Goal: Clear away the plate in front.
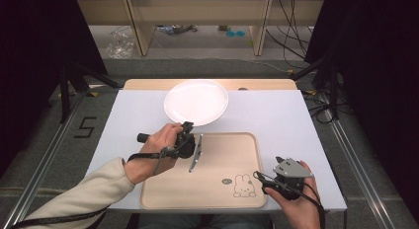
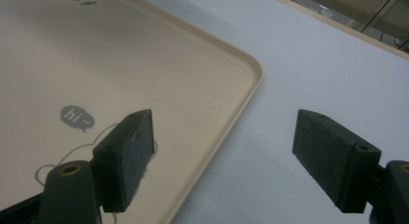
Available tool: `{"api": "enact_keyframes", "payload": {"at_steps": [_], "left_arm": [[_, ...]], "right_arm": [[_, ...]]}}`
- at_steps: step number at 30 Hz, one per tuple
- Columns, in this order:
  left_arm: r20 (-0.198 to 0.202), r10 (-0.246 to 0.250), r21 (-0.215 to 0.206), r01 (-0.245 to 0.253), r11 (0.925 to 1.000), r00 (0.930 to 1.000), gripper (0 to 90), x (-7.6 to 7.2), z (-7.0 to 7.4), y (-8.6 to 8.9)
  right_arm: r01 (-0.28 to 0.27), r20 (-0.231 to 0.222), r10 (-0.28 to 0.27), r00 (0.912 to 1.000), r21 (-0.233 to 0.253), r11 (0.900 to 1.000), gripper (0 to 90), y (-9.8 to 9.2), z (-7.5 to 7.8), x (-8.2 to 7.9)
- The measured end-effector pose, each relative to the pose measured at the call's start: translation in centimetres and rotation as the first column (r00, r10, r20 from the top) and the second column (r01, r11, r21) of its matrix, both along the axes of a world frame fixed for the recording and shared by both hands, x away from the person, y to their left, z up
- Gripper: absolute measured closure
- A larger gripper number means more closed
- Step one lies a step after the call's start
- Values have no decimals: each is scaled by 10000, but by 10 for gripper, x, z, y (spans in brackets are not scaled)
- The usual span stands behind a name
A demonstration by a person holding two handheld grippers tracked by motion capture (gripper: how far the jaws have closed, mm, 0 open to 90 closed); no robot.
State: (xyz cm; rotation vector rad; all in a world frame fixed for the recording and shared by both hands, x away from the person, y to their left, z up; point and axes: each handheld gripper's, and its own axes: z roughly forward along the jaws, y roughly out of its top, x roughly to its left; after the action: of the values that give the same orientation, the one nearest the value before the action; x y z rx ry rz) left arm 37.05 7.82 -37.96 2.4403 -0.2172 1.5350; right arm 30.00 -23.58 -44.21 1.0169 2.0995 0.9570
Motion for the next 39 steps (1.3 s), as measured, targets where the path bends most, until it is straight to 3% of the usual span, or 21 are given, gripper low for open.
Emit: {"api": "enact_keyframes", "payload": {"at_steps": [24, 39], "left_arm": [[229, -269, 59, 267, 9996, 9994, 870, -24, 7, 10], [262, -505, 112, 503, 9987, 9984, 871, -41, 4, 15]], "right_arm": [[19, 1, -19, 10000, -9, 10000, 236, 0, 0, 0], [28, 23, -28, 10000, -19, 10000, 236, 0, 0, 0]]}}
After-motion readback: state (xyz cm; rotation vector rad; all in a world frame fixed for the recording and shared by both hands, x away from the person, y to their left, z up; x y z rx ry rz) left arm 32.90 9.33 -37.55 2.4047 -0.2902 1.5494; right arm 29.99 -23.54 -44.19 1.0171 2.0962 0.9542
